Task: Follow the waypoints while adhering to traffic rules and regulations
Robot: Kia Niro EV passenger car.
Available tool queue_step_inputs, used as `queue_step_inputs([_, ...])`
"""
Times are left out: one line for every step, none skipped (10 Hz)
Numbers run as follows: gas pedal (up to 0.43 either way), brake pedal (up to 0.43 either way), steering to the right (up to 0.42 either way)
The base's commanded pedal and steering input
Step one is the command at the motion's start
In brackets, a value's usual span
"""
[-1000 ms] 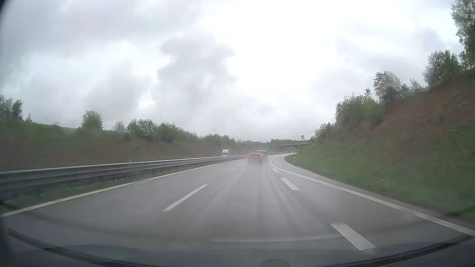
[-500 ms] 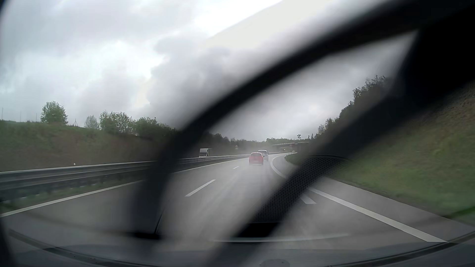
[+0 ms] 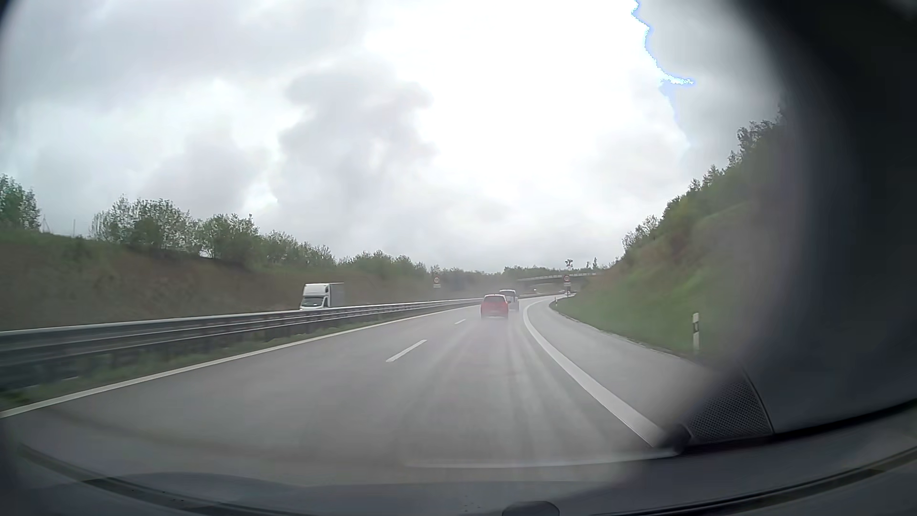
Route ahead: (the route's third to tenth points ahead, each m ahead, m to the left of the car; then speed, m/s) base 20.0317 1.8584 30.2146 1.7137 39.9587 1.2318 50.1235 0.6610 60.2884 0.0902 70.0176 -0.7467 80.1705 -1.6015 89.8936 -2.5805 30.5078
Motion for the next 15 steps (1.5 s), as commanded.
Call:
queue_step_inputs([0.28,0.0,0.009])
queue_step_inputs([0.28,0.0,0.009])
queue_step_inputs([0.28,0.0,0.009])
queue_step_inputs([0.28,0.0,0.009])
queue_step_inputs([0.28,0.0,0.009])
queue_step_inputs([0.28,0.0,0.009])
queue_step_inputs([0.28,0.0,0.009])
queue_step_inputs([0.28,0.0,0.009])
queue_step_inputs([0.28,0.0,0.009])
queue_step_inputs([0.28,0.0,0.009])
queue_step_inputs([0.28,0.0,0.009])
queue_step_inputs([0.28,0.0,0.009])
queue_step_inputs([0.28,0.0,0.009])
queue_step_inputs([0.28,0.0,0.009])
queue_step_inputs([0.28,0.0,0.009])
